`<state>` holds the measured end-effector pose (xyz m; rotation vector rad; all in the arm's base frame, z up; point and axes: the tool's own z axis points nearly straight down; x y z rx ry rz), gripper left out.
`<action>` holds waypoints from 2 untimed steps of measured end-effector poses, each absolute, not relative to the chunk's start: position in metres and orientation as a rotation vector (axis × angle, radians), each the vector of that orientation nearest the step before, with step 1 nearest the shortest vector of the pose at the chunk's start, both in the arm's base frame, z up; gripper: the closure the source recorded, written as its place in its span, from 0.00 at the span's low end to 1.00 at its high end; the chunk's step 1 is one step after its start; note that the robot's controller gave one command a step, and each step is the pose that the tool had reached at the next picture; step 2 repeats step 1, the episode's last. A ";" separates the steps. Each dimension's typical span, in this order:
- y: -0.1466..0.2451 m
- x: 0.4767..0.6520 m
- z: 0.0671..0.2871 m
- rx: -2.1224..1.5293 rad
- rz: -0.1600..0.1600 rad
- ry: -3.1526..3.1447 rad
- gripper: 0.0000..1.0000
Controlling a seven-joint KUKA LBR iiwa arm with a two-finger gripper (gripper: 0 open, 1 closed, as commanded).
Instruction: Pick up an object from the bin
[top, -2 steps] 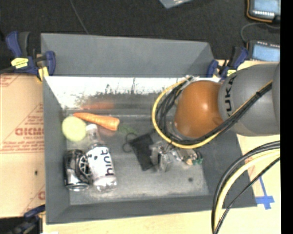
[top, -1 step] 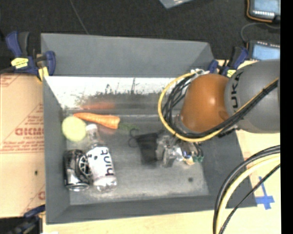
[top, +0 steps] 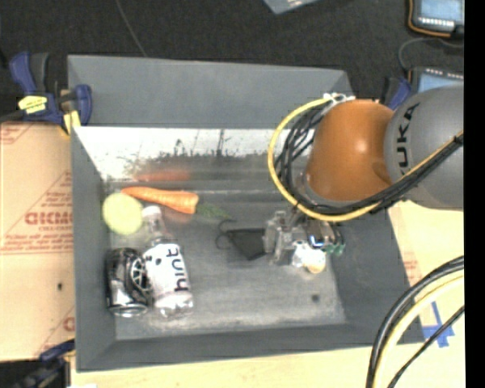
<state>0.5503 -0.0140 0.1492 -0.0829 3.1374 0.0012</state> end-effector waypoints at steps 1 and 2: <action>-0.015 0.545 0.209 -0.127 0.002 3.134 1.00; -0.015 0.545 0.209 -0.127 0.002 3.134 1.00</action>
Offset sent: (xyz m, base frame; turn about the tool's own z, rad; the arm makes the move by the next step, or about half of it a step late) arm 0.0017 0.0032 0.0924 -0.0854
